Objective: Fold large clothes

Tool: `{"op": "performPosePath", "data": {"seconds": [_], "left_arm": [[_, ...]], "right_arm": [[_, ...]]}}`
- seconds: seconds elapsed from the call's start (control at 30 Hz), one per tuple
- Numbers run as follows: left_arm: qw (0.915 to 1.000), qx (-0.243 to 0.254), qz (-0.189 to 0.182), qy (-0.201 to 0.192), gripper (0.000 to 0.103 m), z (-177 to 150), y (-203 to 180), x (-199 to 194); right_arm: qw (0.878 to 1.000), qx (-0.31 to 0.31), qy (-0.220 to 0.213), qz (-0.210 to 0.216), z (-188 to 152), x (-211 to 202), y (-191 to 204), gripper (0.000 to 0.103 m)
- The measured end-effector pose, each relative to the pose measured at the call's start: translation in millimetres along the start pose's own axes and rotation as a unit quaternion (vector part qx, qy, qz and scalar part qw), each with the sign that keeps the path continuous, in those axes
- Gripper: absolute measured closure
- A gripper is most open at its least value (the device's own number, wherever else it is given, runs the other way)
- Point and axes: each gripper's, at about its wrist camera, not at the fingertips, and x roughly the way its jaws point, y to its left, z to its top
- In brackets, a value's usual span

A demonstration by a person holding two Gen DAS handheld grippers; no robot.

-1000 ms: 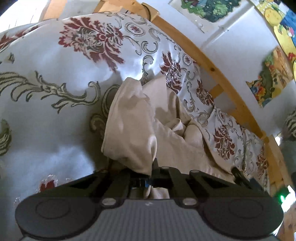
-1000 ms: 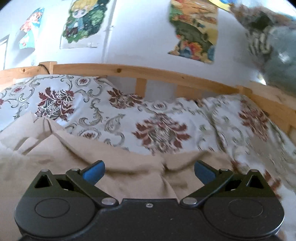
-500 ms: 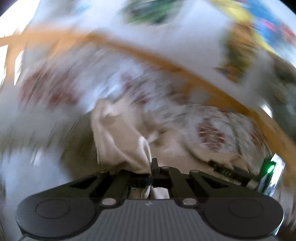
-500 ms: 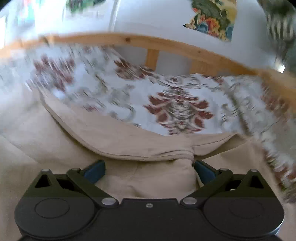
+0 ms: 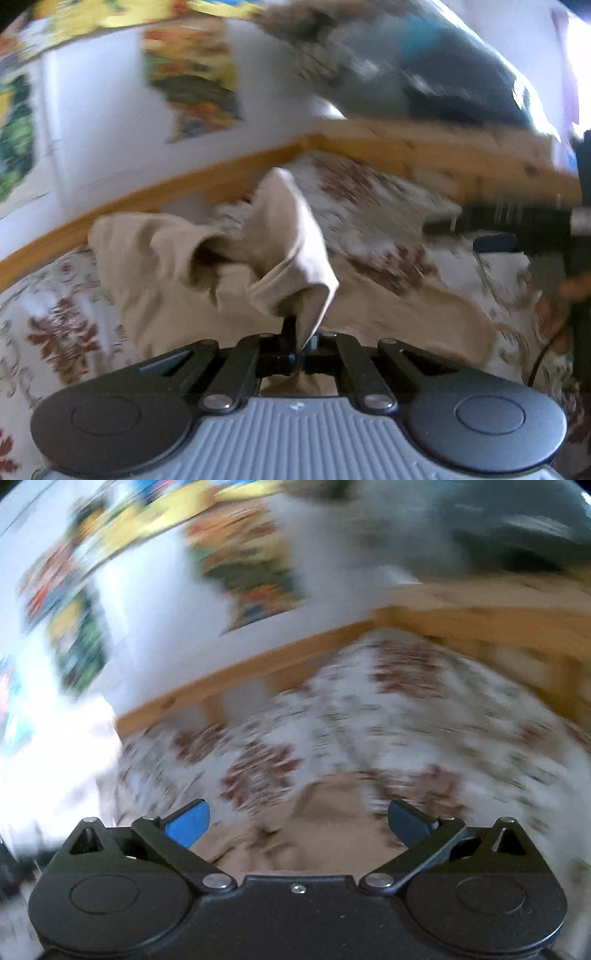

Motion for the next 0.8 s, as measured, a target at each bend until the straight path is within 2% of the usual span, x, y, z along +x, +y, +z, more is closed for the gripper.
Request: {"op": "performPosePath", "data": {"seconds": [0.03,0.1,0.17,0.2,0.23,0.27,0.3,0.37,0.43,0.5,0.53,0.57,0.63,0.7,0.73,0.8], "left_arm": [[0.9999,0.013,-0.005,0.009,0.102,1,-12,7],[0.9992,0.031,-0.009,0.022,0.102,-2,-31,18],[0.9982,0.044,-0.011,0.038,0.102,-7,-47,28],[0.9978,0.049,-0.013,0.043,0.102,-11,-52,31],[0.9974,0.054,-0.014,0.047,0.102,-15,-58,34],[0.9969,0.059,-0.014,0.051,0.102,-20,-61,35],[0.9963,0.066,-0.014,0.053,0.102,-23,-64,35],[0.9942,0.095,-0.012,0.048,0.102,-35,-76,31],[0.9895,0.141,-0.010,0.027,0.102,-42,-90,26],[0.9799,0.199,-0.004,0.000,0.102,-54,-107,18],[0.9750,0.222,-0.001,-0.007,0.102,-60,-115,16],[0.9727,0.232,-0.003,-0.007,0.102,-64,-119,14],[0.9731,0.230,-0.018,-0.003,0.102,-68,-125,14],[0.9732,0.228,-0.026,-0.005,0.102,-68,-129,14],[0.9734,0.227,-0.029,-0.006,0.102,-67,-131,14],[0.9753,0.217,-0.040,-0.005,0.102,-66,-131,18]], "right_arm": [[0.999,0.051,-0.002,-0.002,1,-6,-22,0.001],[0.984,0.167,0.021,0.052,-2,-7,-64,0.001],[0.944,0.291,0.072,0.136,-17,7,-102,0.001],[0.920,0.341,0.095,0.169,-25,16,-113,0.001],[0.902,0.372,0.108,0.194,-31,22,-119,0.001],[0.888,0.388,0.117,0.219,-36,28,-121,0.001],[0.882,0.390,0.124,0.235,-38,33,-121,0.001],[0.882,0.375,0.147,0.246,-40,43,-113,0.005],[0.886,0.350,0.160,0.259,-41,50,-101,0.011],[0.898,0.315,0.156,0.264,-38,51,-92,0.016],[0.910,0.285,0.155,0.258,-34,50,-87,0.021],[0.922,0.256,0.153,0.247,-32,51,-82,0.023],[0.938,0.215,0.146,0.231,-28,46,-76,0.038],[0.947,0.192,0.140,0.217,-27,44,-75,0.053],[0.953,0.175,0.137,0.204,-27,43,-73,0.057],[0.957,0.160,0.137,0.197,-29,45,-75,0.064]]}}
